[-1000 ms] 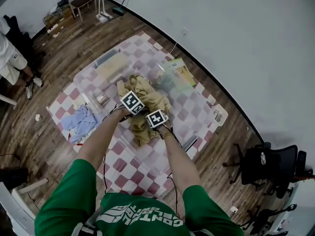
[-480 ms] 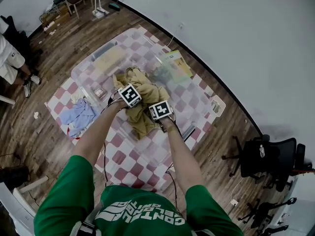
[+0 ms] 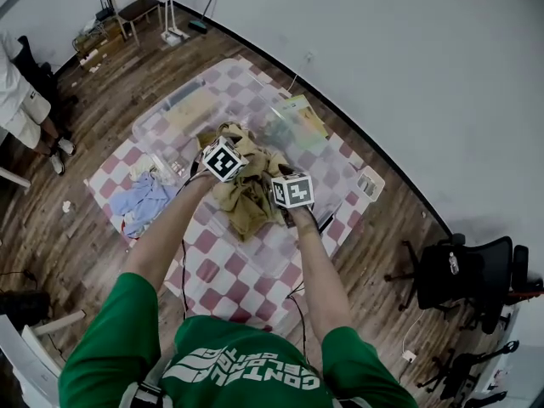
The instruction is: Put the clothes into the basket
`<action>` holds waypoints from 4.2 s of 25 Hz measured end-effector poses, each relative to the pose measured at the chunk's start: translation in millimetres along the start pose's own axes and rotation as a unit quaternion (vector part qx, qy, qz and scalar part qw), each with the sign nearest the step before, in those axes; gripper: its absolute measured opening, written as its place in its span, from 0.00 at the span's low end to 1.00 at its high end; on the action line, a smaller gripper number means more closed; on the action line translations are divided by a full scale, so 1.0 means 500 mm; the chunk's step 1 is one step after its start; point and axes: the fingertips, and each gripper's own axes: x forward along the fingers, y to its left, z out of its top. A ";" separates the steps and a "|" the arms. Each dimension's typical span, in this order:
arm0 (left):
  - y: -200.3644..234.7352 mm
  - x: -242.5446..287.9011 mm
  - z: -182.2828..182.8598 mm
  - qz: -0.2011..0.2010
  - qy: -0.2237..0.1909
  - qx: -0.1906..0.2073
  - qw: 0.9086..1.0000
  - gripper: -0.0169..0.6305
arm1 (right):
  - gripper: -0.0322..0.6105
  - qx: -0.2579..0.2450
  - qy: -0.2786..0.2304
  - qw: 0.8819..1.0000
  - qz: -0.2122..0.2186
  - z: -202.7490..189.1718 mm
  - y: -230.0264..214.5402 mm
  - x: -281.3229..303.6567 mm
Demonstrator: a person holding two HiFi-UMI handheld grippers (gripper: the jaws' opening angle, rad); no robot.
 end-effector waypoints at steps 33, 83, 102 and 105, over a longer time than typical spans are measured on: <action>-0.483 -0.433 0.011 0.055 -0.236 -0.114 0.963 0.03 | 0.06 -0.100 -0.227 0.968 0.022 -0.149 0.234 -0.531; -0.220 -0.690 -0.423 0.086 -0.225 -0.166 0.956 0.03 | 0.06 -0.104 -0.201 0.970 0.086 -0.119 0.703 -0.281; 0.046 -0.754 -0.600 0.069 -0.196 -0.158 0.965 0.03 | 0.06 -0.059 -0.149 0.987 0.006 -0.076 0.824 -0.068; 0.078 -0.739 -0.596 0.067 -0.194 -0.148 0.967 0.03 | 0.06 -0.043 -0.131 0.990 -0.015 -0.074 0.808 -0.030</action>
